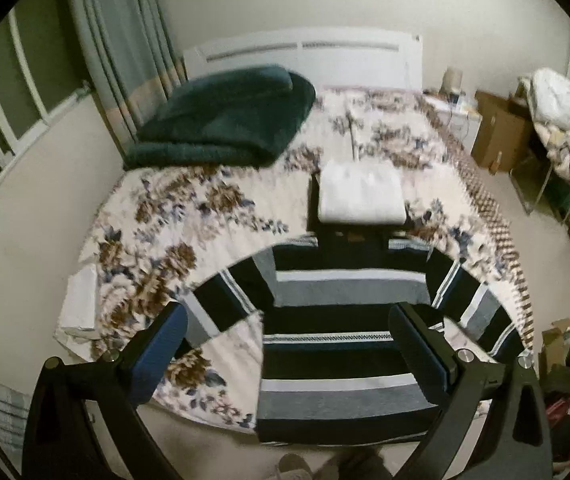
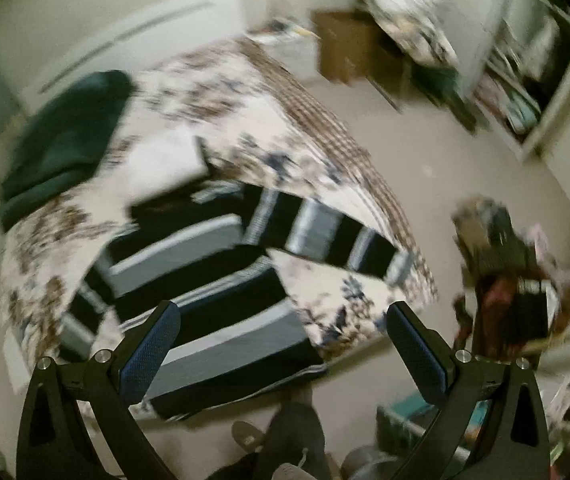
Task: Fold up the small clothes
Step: 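Move the right tool to the sweater's sleeve cuff and grasp it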
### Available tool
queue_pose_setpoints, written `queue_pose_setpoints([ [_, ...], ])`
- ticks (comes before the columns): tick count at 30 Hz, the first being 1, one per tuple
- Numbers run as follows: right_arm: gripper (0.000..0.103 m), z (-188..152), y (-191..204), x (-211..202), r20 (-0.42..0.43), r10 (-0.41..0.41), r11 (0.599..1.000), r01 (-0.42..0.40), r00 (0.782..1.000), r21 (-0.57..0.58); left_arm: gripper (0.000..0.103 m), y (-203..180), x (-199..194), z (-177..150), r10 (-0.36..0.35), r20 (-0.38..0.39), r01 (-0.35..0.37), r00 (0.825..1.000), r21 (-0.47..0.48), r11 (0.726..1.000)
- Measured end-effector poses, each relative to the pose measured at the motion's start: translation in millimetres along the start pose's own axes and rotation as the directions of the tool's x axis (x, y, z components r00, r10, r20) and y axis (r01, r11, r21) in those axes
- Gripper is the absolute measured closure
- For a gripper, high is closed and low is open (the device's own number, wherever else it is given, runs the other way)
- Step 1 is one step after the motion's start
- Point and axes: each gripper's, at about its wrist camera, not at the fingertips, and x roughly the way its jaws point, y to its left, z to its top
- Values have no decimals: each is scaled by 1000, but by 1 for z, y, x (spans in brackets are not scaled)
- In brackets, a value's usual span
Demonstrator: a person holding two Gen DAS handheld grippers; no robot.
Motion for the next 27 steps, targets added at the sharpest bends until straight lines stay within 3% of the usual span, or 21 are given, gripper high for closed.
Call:
queue_pose_setpoints([
  [7,0,19,-104,195,-145,-4,984,29,989,174,0,-69,122,-13,37,-110,-35,993,21,999],
  [10,0,17,-148,265,-212,-16,962,73,977,265,0,-96,175,-24,59,-163,-53,985,42,998],
  [13,0,11,-196,327,-265,-5,914,111,964,389,0,-119,228,-38,87,-223,-79,971,44,996],
  [15,0,4,-229,361,-286,-2,872,141,958,468,0,-131,261,-47,103,-251,-97,963,35,995],
  [18,4,-17,-281,403,-315,7,769,196,949,609,0,-144,306,-60,111,-301,-113,947,10,994],
  [19,4,-26,-300,417,-326,12,717,219,945,662,0,-146,318,-64,109,-316,-115,942,2,993],
  [21,8,-37,-323,438,-312,32,648,218,950,730,0,-152,344,-72,109,-340,-119,934,-10,993],
  [23,17,-47,-343,458,-286,50,584,205,957,785,0,-157,366,-78,107,-358,-121,927,-15,993],
  [27,24,-52,-357,486,-219,67,521,153,973,840,0,-152,401,-80,137,-361,-147,923,-1,989],
])
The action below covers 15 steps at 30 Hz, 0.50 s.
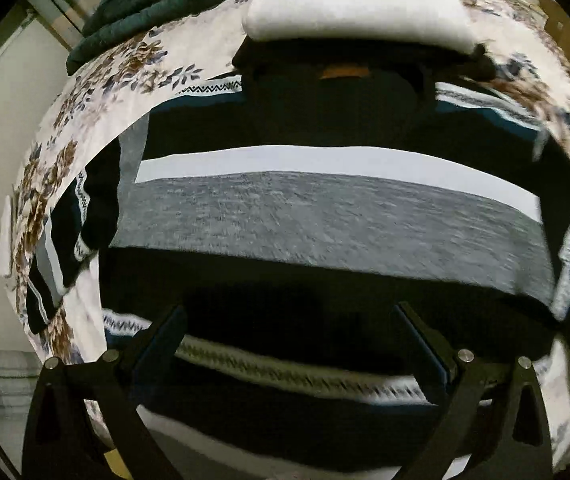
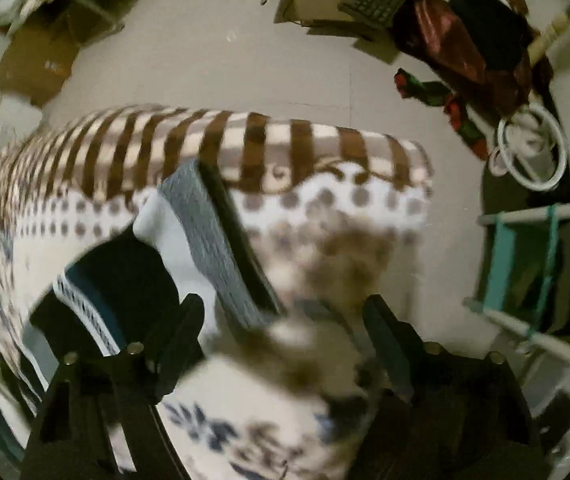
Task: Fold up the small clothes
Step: 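Move the right tool to the sweater's sleeve cuff and grasp it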
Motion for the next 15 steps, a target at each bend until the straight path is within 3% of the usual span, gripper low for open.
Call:
queue_pose_setpoints([
  [3,29,4,13,7,73,-7,1000,9,997,-22,0,11,13,11,13,14,-13,1000,-30,999],
  [5,65,5,27,9,110,-26,998,32,994,-58,0,20,19,16,15,14,-14,1000,-49,999],
  [6,74,5,32,10,111,-25,997,33,994,-73,0,24,20,17,16,17,-15,1000,-59,998],
  [7,93,2,37,8,109,-24,996,33,994,-84,0,29,22,19,16,20,-14,1000,-67,998],
  [8,98,1,43,6,115,-29,994,40,993,-101,0,33,23,19,16,19,-14,1000,-71,997],
  [11,99,-2,63,-15,146,1,986,23,989,-166,0,48,25,19,10,17,-8,1000,-87,996],
  [15,99,-23,101,-67,150,106,969,-68,983,-237,0,72,23,17,-5,24,8,1000,-111,994],
])
